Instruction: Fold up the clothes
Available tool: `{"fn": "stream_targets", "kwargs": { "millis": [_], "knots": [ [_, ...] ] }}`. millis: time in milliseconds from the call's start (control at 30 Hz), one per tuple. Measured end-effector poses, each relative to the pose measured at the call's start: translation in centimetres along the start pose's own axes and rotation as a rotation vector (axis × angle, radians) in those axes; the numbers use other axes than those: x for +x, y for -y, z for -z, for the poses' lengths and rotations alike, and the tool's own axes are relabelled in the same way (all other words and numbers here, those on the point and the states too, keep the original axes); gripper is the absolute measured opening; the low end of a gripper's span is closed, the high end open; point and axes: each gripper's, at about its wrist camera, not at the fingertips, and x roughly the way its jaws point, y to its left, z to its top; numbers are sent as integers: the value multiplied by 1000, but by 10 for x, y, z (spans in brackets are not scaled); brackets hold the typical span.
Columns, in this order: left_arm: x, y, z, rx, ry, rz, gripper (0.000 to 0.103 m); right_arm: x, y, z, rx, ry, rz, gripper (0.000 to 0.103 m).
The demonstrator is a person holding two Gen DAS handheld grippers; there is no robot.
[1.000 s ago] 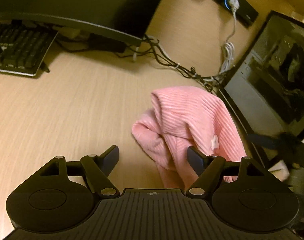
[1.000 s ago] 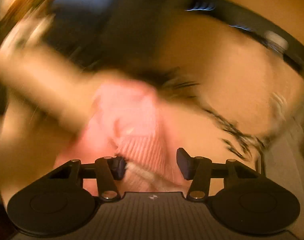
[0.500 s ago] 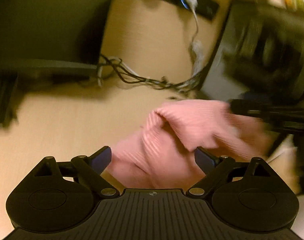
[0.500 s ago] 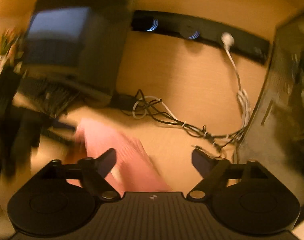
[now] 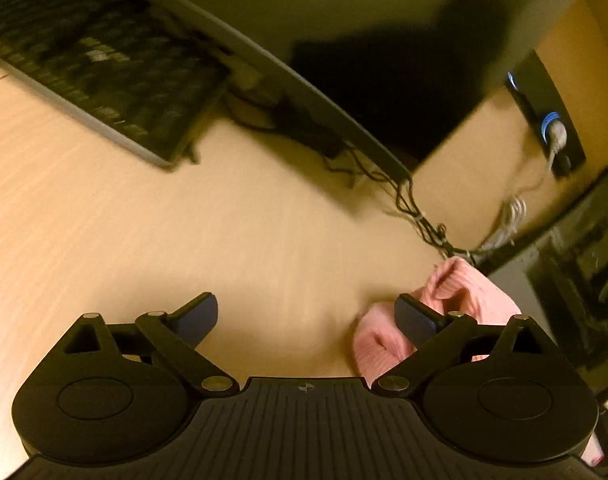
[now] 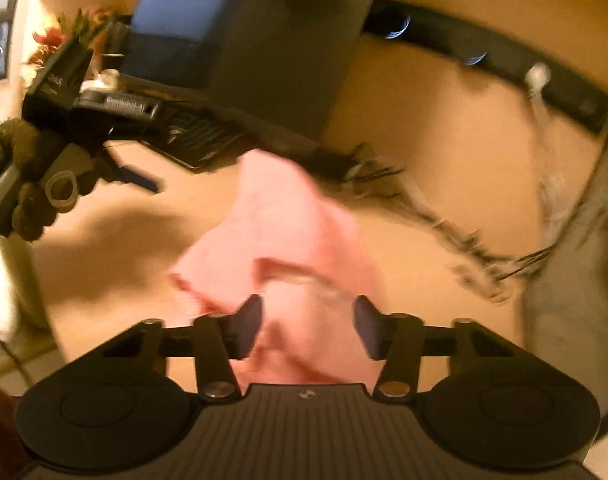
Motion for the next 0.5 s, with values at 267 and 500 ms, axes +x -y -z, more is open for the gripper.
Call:
{"fn": "stream_targets", "kwargs": {
  "millis": [267,500],
  "knots": [
    [-11,61,21,168,-56,213,89,45,-5,5,-110,-44,86,26],
    [-4,72,26,163,-88,303,92,-11,86,-54,378,137,-153,11]
  ]
}}
